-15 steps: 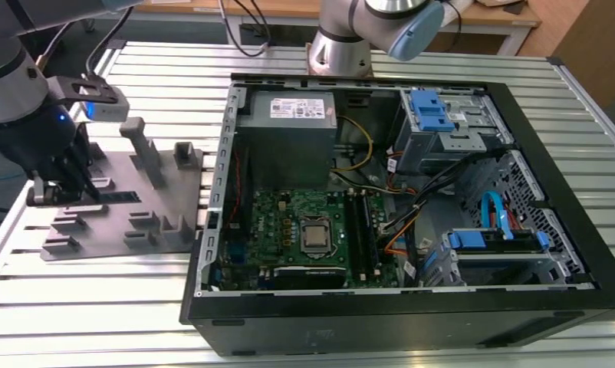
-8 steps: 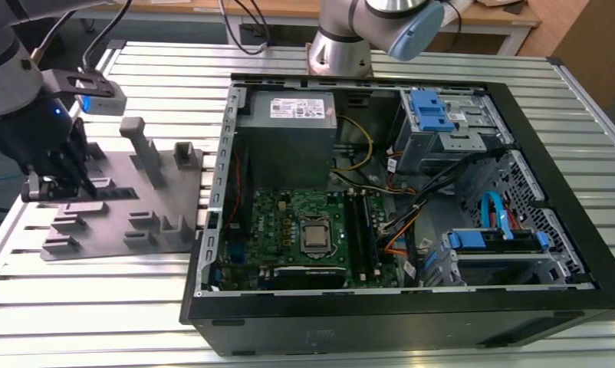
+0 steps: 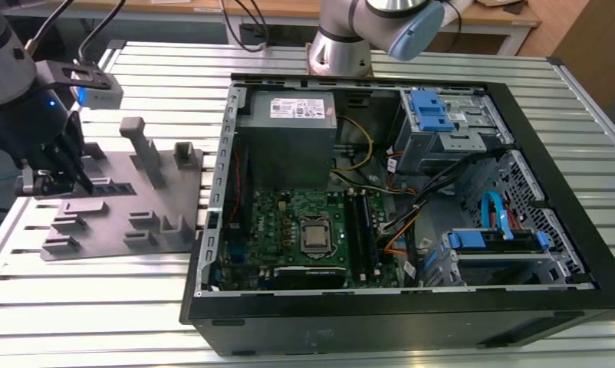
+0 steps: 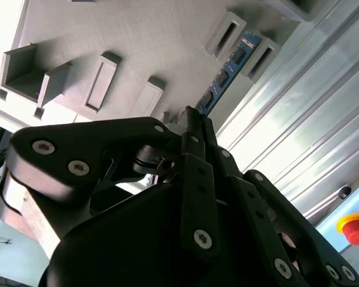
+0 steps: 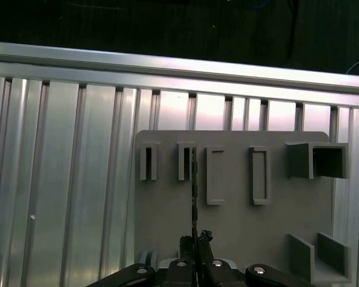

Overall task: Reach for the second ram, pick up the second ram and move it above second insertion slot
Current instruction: 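Pick up the second ram and move it above second insertion slot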

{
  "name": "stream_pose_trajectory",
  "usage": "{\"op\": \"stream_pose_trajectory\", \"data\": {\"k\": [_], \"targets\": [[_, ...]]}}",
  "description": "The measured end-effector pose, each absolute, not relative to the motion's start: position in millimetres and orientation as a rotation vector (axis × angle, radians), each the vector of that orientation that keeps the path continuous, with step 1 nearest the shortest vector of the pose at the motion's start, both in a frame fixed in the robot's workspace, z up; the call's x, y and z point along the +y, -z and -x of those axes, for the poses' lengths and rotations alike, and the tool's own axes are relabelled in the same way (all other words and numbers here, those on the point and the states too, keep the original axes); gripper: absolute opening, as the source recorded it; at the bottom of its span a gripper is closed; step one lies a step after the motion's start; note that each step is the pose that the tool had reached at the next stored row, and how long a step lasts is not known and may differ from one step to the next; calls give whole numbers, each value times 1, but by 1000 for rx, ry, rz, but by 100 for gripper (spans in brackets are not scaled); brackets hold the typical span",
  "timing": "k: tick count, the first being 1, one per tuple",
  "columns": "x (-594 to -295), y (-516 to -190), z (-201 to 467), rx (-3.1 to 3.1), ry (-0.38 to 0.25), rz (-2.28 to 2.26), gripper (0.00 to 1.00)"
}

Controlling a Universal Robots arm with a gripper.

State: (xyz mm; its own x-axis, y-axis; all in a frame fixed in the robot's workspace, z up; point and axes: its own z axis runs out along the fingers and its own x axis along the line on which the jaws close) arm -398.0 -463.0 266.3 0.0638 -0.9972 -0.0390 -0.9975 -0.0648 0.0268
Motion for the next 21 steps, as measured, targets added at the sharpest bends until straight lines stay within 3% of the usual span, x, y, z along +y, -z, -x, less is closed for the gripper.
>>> {"op": "stream_pose_trajectory", "data": {"k": [21], "targets": [[-463,-291,398,2143,-73,2286,14]]}}
